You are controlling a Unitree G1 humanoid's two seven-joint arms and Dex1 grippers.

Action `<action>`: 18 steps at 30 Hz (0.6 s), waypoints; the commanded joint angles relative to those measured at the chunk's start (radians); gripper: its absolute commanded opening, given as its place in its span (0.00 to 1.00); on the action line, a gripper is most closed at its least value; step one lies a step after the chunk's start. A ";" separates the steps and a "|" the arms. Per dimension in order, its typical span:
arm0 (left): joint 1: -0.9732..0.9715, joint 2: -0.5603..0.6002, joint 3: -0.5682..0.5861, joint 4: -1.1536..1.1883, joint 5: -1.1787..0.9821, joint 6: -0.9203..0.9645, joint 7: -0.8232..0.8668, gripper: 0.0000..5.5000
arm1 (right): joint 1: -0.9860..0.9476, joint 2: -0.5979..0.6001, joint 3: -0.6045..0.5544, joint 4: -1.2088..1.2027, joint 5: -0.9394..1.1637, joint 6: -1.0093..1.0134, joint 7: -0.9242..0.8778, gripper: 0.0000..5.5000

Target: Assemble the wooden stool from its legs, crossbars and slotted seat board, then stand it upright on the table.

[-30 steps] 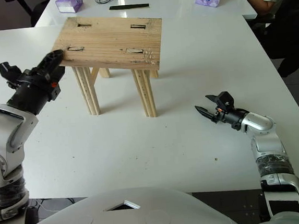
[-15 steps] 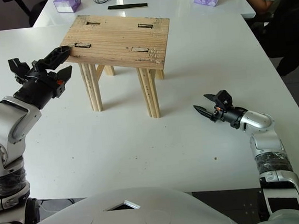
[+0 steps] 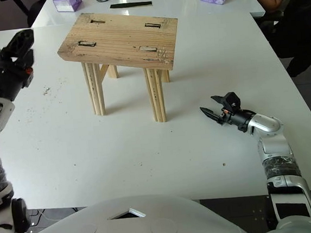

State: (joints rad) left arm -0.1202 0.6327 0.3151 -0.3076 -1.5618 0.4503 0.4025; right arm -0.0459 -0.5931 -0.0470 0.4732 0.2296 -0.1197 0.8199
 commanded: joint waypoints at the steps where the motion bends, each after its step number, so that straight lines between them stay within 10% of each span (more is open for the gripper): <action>1: 0.223 0.108 -0.252 0.327 0.766 -0.307 -0.317 0.68 | -0.067 0.108 -0.087 0.006 -0.015 0.000 -0.259 0.59; 8: 0.192 -0.083 -0.400 0.570 1.102 -0.600 -0.404 0.68 | -0.092 0.283 -0.102 -0.034 -0.039 -0.068 -0.534 0.59; 18: 0.120 -0.257 -0.329 0.764 1.284 -0.783 -0.455 0.68 | -0.123 0.393 -0.076 0.011 -0.101 -0.111 -0.649 0.59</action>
State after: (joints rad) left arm 0.0090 0.4049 -0.0326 0.4146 -0.3145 -0.3251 -0.0435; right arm -0.1390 -0.2010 -0.1185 0.4610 0.1418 -0.2240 0.1819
